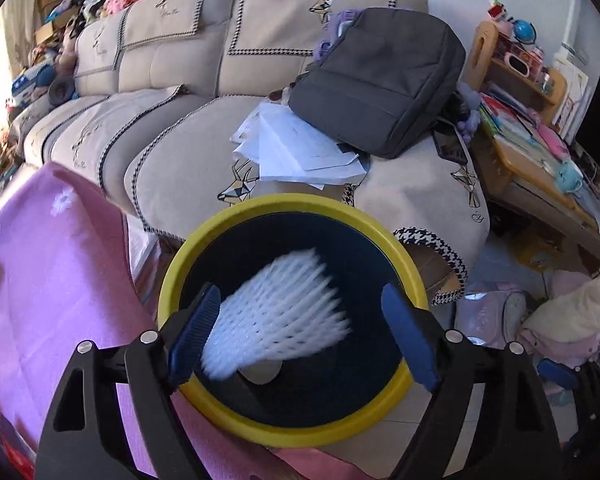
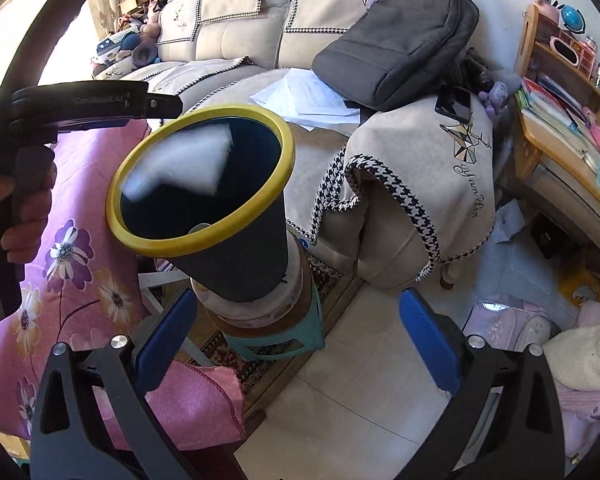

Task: Collect trash
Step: 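Carry the foam net to the bin and open the left tool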

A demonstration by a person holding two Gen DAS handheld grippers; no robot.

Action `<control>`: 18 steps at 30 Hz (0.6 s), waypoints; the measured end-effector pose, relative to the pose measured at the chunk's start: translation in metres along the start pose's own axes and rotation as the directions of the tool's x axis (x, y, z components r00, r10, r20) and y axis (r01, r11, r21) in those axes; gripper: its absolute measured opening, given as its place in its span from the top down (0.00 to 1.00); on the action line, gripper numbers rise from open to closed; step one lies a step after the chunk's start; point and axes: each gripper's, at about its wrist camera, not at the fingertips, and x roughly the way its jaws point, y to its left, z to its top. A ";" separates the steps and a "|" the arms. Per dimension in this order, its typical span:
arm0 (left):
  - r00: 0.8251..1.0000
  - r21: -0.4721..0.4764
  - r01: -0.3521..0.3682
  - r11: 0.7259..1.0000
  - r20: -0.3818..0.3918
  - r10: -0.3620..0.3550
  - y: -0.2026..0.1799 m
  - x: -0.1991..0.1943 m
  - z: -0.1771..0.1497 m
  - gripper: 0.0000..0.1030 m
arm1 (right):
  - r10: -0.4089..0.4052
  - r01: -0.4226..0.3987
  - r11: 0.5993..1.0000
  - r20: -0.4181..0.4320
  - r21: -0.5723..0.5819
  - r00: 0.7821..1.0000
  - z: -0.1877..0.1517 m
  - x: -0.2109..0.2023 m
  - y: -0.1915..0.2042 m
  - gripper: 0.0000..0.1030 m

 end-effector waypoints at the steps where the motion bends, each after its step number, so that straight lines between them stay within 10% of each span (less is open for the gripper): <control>1: 1.000 -0.005 0.012 1.000 0.006 -0.012 0.000 -0.005 -0.001 0.18 | 0.001 -0.001 1.000 0.000 -0.002 1.000 0.000 0.000 0.001 0.07; 9: 0.988 -0.033 0.010 0.999 0.156 -0.005 0.027 -0.138 -0.054 0.11 | 0.056 -0.055 0.997 0.018 -0.051 0.998 0.002 -0.005 0.030 0.07; 18: 0.931 -0.209 -0.168 0.963 0.289 0.224 0.109 -0.285 -0.163 0.05 | 0.266 -0.242 0.924 0.046 -0.296 0.963 0.018 -0.025 0.131 0.07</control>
